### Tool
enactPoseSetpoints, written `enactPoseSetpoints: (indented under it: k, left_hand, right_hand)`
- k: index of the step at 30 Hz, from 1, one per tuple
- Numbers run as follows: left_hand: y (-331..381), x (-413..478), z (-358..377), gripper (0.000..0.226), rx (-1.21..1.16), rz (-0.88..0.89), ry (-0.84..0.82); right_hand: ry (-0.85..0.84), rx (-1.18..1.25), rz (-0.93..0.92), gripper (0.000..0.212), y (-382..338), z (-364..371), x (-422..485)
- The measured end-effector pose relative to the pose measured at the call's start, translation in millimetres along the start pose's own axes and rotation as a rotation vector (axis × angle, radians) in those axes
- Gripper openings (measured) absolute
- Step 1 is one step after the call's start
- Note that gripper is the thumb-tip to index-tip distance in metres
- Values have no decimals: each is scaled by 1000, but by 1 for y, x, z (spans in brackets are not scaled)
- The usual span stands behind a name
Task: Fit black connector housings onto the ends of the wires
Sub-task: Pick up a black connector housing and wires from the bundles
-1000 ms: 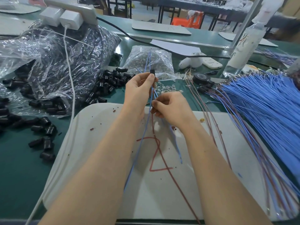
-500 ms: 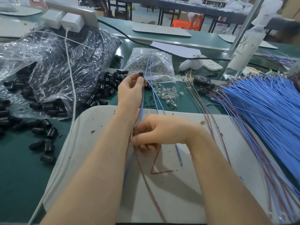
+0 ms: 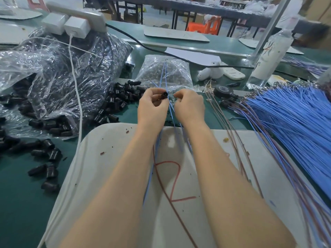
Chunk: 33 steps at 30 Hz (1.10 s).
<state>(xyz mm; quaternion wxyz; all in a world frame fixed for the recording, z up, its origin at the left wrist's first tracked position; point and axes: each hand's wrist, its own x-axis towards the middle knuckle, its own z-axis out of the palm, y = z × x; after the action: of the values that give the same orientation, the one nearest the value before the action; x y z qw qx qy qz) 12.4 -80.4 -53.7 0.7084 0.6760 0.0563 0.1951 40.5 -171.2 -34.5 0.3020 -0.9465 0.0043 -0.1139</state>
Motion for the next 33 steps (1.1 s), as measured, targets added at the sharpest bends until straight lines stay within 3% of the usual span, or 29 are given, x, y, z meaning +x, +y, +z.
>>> enactPoseSetpoints:
  k: [9,15,21,30,33]
  left_hand:
    - [2,-1,3,25,-68,0,-15]
    - [4,-2,4,25,-98,-22,-17]
    - [7,-3,4,26,-266,-153,-24]
    - [10,-7,5,24,-215,-145,-69]
    - [10,-8,4,23,-202,-147,-66]
  right_hand:
    - [-71,-251,32,33,-4,19,32]
    - [-68,-208,49,29,-2,21,36]
    - [-82,-273,13,26,8,17,28]
    - [-97,-339,37,27,4,13,22]
    - [-37,-221,12,23,8,13,15]
